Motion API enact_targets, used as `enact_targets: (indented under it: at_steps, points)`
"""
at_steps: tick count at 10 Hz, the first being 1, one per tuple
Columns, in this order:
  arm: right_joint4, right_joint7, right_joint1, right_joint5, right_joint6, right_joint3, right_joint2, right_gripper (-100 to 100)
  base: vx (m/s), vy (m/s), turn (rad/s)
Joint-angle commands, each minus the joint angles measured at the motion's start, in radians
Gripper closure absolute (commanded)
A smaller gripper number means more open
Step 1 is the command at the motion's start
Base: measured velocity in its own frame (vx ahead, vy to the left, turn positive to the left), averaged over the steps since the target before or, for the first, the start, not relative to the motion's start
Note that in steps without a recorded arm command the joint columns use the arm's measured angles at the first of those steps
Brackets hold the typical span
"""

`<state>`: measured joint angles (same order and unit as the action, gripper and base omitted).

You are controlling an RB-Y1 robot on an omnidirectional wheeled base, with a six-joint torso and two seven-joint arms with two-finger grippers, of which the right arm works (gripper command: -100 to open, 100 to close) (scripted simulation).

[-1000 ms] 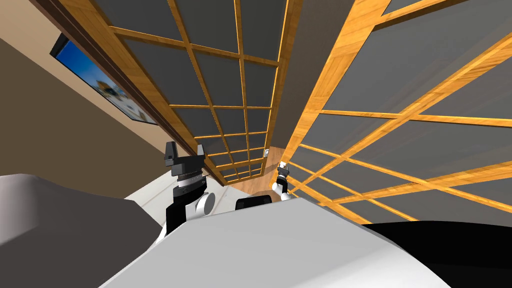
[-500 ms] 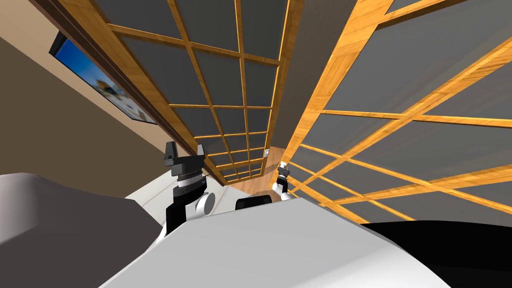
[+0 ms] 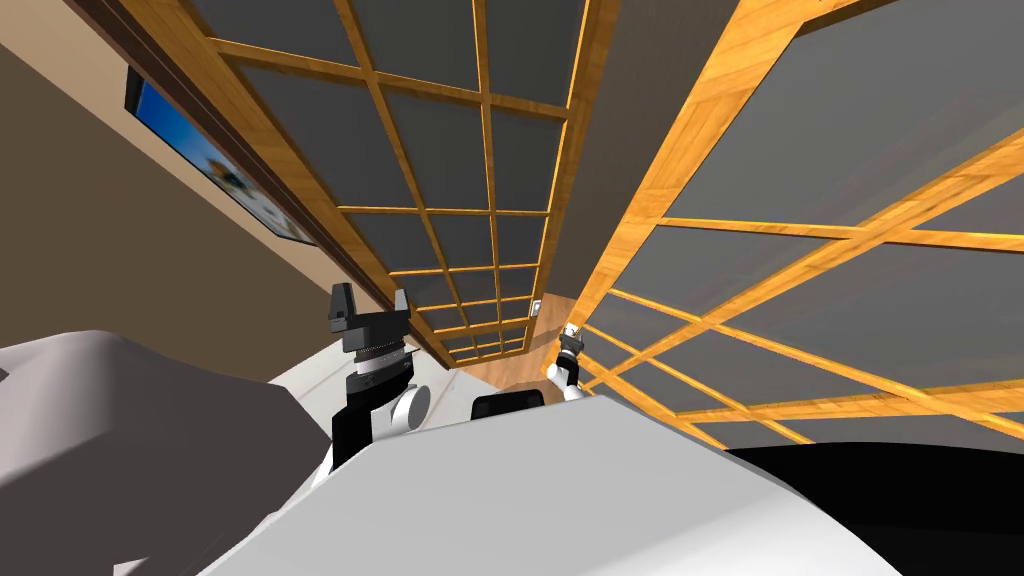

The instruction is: Push the door open

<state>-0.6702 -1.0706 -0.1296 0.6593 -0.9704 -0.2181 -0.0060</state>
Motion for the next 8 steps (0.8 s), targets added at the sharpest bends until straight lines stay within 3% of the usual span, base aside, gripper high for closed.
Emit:
enact_targets:
  at_steps: [1, 4, 5, 6, 7, 8]
  points:
    - [0.05, -0.009, -0.009, 0.009, -0.045, -0.028, -0.033, 100, 0.022, -0.005, -0.018]
    - [0.057, -0.009, -0.009, 0.009, -0.045, -0.028, -0.033, 100, 0.004, -0.003, 0.007]
    - [0.003, -0.009, -0.009, 0.009, -0.027, -0.028, -0.033, 100, -0.008, -0.005, -0.023]
    - [0.014, -0.009, -0.009, 0.009, -0.029, -0.028, -0.033, 100, -0.014, -0.011, -0.013]
    - [0.057, -0.009, -0.009, 0.009, -0.045, -0.028, -0.033, 100, 0.01, -0.013, 0.034]
    - [0.042, 0.001, -0.031, 0.022, -0.043, -0.032, -0.017, 100, 0.075, -0.045, 0.251]
